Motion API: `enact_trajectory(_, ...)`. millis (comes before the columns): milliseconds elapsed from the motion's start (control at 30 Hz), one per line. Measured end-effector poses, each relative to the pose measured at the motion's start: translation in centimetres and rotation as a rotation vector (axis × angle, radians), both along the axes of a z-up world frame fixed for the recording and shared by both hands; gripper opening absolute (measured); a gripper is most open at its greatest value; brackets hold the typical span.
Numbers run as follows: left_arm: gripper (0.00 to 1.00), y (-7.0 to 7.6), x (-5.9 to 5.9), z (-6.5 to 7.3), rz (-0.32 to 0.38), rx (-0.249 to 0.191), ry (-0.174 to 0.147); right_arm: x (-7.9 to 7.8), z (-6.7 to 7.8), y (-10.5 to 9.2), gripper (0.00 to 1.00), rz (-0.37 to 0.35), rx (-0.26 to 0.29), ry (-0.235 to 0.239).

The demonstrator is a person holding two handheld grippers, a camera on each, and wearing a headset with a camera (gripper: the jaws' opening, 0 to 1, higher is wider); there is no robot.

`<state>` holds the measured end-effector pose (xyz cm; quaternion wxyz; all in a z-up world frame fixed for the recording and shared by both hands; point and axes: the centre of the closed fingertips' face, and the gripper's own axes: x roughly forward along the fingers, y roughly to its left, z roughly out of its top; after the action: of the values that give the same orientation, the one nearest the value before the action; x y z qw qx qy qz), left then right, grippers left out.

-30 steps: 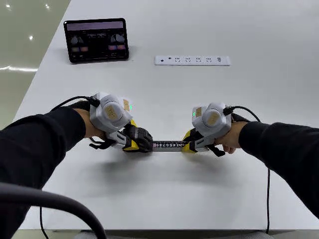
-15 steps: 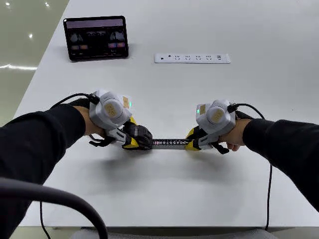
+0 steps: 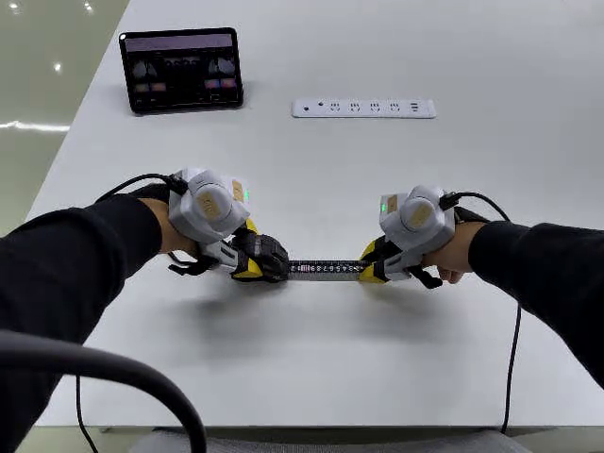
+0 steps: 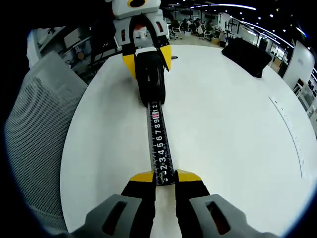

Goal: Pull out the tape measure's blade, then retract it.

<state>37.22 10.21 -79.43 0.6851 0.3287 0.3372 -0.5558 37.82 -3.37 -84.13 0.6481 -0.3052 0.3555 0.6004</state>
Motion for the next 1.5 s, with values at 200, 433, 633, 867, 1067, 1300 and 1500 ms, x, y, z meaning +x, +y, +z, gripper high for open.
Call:
enact_trajectory(200, 0.3, 0.0, 0.0, 0.0, 0.001, 0.0, -0.001, -0.1, 0.2, -0.3, 0.09, -0.006, -0.001, 0.006)
enact_trajectory(433, 0.3, 0.0, 0.1, 0.0, 0.001, 0.0, 0.0, 0.0, 0.2, -1.0, 0.09, -0.008, -0.005, 0.006)
enact_trajectory(633, 0.3, -0.1, 0.1, 0.0, 0.002, 0.0, 0.001, 0.0, 0.2, -1.6, 0.09, -0.016, -0.006, 0.011)
enact_trajectory(867, 0.3, 0.0, 0.1, 0.0, 0.003, 0.0, 0.0, 0.1, 0.1, -2.2, 0.09, -0.012, -0.015, 0.006)
enact_trajectory(1067, 0.3, 0.0, 0.0, -0.1, 0.005, -0.004, 0.001, 0.1, 0.0, -2.7, 0.09, -0.014, -0.022, 0.006)
enact_trajectory(1300, 0.3, 0.0, 0.0, 0.0, 0.005, -0.004, 0.001, 0.1, 0.0, -3.2, 0.09, -0.02, -0.027, 0.008)
enact_trajectory(1500, 0.3, 0.0, -0.1, 0.0, 0.006, -0.006, 0.001, 0.0, 0.1, -3.6, 0.09, -0.024, -0.031, 0.008)
